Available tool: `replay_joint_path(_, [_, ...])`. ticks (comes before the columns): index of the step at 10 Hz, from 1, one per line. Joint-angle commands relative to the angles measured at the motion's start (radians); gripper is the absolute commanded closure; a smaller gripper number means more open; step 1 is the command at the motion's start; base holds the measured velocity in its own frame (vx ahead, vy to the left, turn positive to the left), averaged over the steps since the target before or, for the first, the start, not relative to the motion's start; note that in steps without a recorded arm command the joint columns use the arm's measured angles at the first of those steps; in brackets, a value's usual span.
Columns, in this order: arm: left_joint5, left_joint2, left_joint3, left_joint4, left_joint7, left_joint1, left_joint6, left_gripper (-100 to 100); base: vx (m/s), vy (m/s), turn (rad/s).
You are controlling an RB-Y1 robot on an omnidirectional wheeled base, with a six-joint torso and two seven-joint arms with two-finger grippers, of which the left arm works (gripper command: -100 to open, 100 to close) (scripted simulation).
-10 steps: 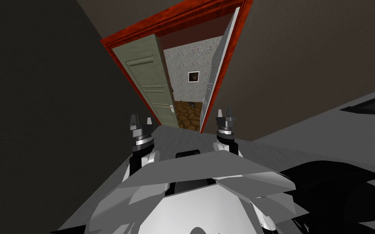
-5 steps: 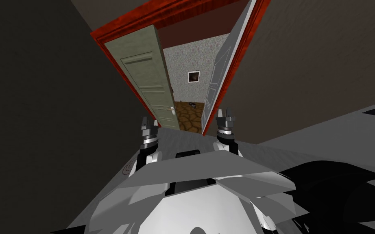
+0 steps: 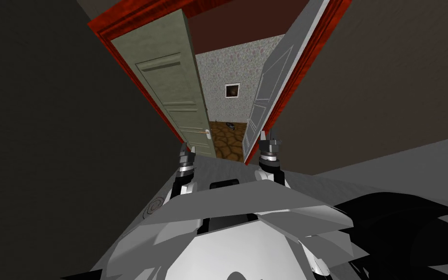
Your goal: Push the door open
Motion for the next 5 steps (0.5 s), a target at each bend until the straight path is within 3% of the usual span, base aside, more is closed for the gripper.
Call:
replay_joint_path(1, [0.001,0.015,-0.025,0.036,-0.001,0.005,0.003,-100,0.170,0.125,-0.043])
replay_joint_path(5, [0.001,0.036,-0.075,0.107,-0.008,0.004,0.017,-100,0.179,0.115,-0.024])
